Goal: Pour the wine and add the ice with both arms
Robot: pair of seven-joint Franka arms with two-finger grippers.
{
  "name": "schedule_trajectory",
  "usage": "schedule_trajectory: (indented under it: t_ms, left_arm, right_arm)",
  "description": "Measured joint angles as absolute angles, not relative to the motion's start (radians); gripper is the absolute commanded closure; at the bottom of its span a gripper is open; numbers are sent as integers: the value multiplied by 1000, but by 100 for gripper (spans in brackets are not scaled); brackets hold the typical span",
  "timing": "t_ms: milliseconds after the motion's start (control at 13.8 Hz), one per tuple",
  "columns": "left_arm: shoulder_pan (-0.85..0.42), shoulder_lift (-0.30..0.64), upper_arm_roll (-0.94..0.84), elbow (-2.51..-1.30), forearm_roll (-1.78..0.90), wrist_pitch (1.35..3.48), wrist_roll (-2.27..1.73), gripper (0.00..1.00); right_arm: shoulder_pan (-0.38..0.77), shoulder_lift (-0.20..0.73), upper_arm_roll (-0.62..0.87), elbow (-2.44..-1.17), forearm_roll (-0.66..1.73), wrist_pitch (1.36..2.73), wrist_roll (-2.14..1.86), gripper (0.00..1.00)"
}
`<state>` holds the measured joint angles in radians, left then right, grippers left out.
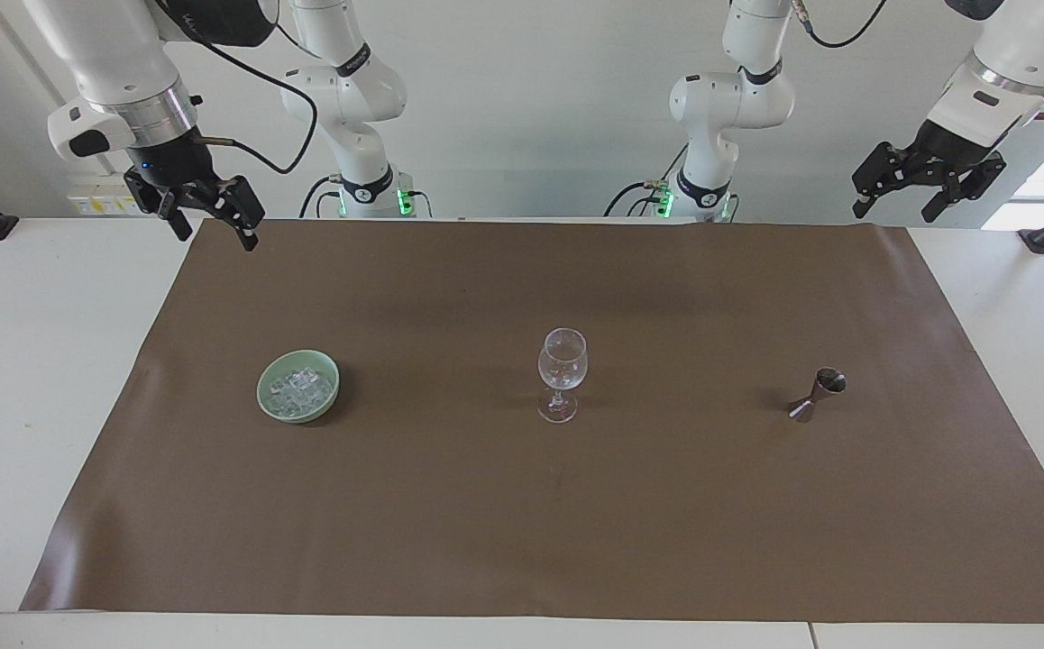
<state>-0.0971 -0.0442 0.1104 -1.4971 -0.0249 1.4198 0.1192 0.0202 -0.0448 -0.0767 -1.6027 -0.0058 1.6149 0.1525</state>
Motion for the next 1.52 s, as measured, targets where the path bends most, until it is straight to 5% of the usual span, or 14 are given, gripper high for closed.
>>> schedule_trajectory:
  t_ms: [1524]
  left_arm:
    - [-96,-50,111,-1499,-25,1379,119,0]
  right_arm:
    - [20,-45,-77,-1603,-6,1615,152,0]
